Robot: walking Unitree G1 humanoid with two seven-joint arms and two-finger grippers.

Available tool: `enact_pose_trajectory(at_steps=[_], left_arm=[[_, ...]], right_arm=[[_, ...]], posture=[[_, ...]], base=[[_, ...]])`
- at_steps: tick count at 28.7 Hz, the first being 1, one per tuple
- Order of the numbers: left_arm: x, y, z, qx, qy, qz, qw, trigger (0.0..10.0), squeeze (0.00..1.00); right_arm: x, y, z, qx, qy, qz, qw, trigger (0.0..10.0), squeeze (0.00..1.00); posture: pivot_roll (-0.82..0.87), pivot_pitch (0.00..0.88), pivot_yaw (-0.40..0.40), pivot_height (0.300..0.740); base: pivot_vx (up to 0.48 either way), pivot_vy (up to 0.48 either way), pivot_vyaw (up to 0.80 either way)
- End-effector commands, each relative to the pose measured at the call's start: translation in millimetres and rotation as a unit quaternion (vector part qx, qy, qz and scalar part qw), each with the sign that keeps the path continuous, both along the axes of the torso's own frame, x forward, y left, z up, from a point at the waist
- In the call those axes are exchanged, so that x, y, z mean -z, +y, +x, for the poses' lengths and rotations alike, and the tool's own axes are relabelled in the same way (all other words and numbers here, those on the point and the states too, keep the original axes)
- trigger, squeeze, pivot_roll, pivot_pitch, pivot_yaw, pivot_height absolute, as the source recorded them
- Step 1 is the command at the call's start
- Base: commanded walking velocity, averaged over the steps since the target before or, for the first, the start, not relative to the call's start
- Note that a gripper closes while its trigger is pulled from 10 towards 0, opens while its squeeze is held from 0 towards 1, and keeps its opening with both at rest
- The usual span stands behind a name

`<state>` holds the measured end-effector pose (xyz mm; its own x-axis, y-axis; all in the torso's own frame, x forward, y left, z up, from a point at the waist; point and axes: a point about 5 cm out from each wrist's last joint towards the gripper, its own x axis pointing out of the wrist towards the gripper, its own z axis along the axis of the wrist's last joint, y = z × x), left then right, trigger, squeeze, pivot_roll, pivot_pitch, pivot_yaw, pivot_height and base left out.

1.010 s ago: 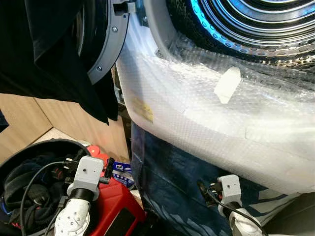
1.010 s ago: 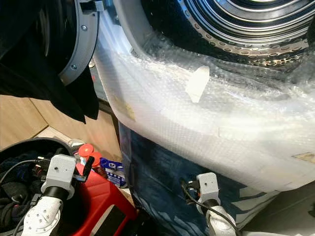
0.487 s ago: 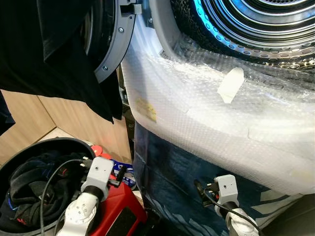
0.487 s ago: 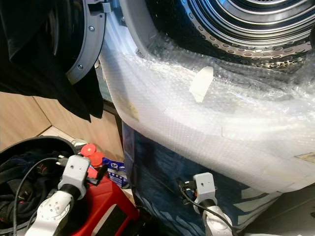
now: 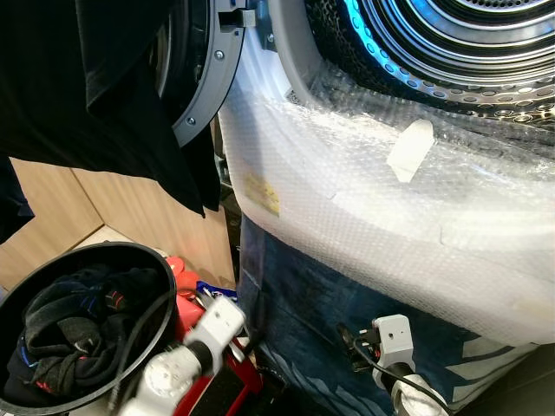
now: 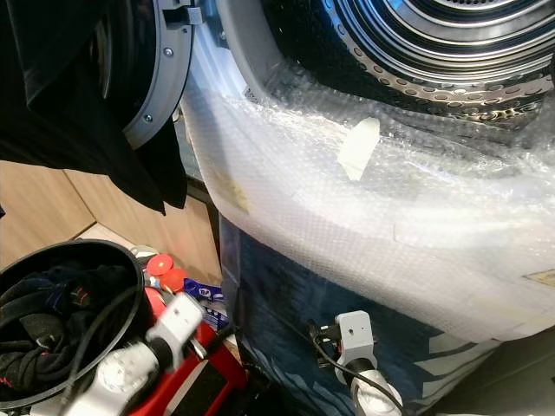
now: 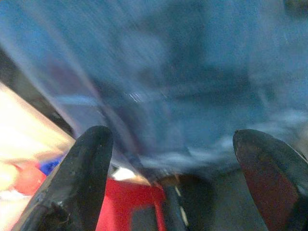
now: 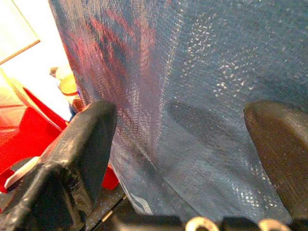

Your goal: Clothes washing

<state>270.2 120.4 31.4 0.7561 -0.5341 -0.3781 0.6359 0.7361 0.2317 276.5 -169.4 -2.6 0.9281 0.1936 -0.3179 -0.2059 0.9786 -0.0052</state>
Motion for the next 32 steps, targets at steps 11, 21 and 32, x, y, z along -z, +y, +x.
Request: enact_pose_trajectory(at_steps=[11, 21, 32], left_arm=[[75.3, -19.5, -34.4, 0.028, 0.164, 0.085, 0.982, 10.0, 0.00], [108.1, 19.2, -70.7, -0.163, 0.254, 0.071, 0.951, 10.0, 0.00], [118.7, 46.7, -90.7, -0.278, 0.279, 0.076, 0.916, 10.0, 0.00]], right_arm=[[42.8, 1.5, -36.5, 0.014, 0.144, -0.042, 0.989, 10.0, 0.00], [75.2, -6.4, -82.8, 0.027, 0.262, -0.082, 0.961, 10.0, 0.00], [89.4, -10.8, -111.5, 0.037, 0.316, -0.088, 0.944, 10.0, 0.00]], posture=[[-0.01, 0.130, 0.003, 0.740], [-0.04, 0.129, 0.028, 0.740], [-0.06, 0.120, 0.045, 0.740]], base=[[0.000, 0.000, 0.00], [0.000, 0.000, 0.00], [0.000, 0.000, 0.00]])
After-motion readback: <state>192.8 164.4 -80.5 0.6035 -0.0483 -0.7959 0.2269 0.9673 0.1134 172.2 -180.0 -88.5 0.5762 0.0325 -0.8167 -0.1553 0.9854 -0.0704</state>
